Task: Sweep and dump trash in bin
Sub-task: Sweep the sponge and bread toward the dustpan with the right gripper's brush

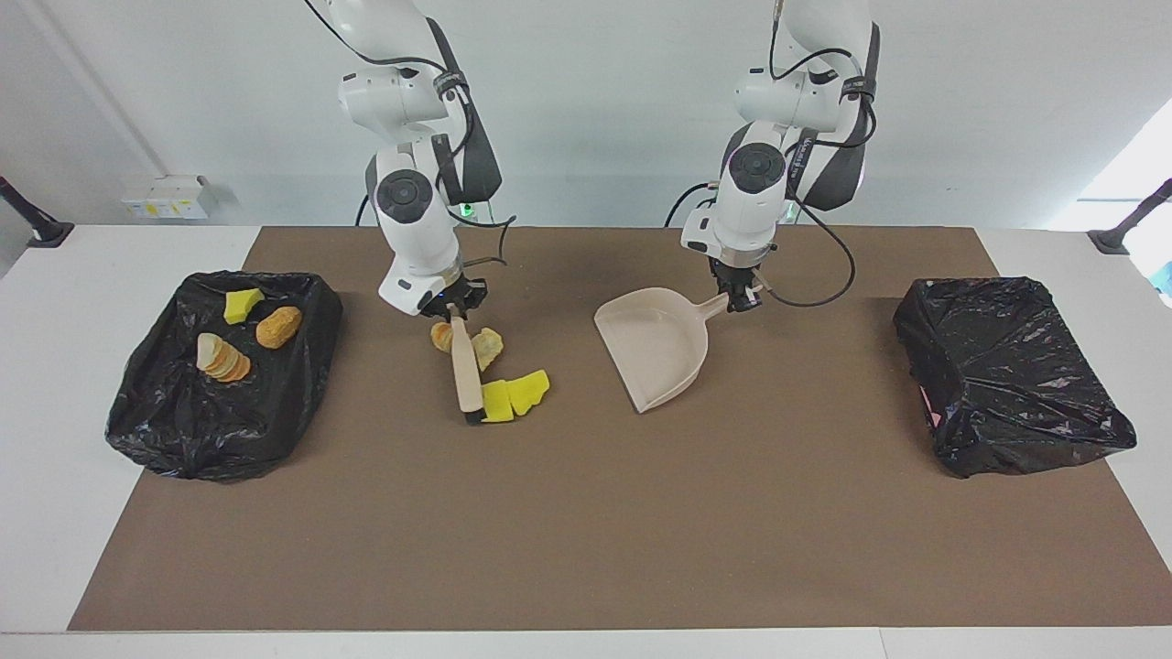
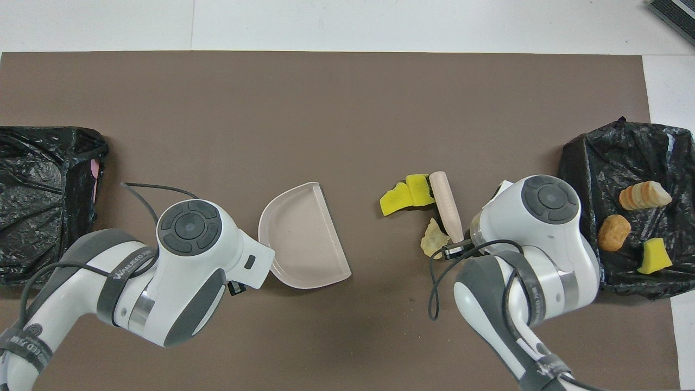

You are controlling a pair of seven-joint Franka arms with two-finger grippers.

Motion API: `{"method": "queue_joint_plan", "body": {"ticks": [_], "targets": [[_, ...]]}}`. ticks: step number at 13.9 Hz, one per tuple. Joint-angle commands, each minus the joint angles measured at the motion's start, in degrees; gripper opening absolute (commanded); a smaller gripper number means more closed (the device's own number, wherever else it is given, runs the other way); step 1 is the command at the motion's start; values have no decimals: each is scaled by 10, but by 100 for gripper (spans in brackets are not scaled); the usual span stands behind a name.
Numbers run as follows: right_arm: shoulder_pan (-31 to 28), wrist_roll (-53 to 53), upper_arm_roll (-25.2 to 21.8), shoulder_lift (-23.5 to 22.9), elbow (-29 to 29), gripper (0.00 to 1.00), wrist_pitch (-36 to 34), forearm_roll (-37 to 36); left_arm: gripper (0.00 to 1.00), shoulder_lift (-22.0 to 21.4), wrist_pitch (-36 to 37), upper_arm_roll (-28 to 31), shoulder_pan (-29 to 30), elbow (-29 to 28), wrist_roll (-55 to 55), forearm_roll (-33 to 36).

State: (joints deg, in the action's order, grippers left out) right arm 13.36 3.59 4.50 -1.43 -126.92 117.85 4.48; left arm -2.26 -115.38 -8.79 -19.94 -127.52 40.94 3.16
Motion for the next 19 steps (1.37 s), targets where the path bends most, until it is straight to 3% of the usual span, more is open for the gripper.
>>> {"method": "queue_joint_plan", "body": {"ticks": [1,10,13,15,19], "targets": [[42,52,0,-22,25,0,-7,30,0,-12,-18,4,-4,-16,-16,7],[163,77,2,-23,42,0,10,182,0,-12,-18,4,-1,-16,-15,5],[166,84,4,-9,49,0,-2,215,0,-12,-19,4,0,-16,-15,4],[156,85,-3,25,49,0,-49,215,0,-12,-19,4,0,-16,-15,4],[99,111,-5,77,42,0,-135,149,0,-12,-19,4,0,-16,-9,4]]}}
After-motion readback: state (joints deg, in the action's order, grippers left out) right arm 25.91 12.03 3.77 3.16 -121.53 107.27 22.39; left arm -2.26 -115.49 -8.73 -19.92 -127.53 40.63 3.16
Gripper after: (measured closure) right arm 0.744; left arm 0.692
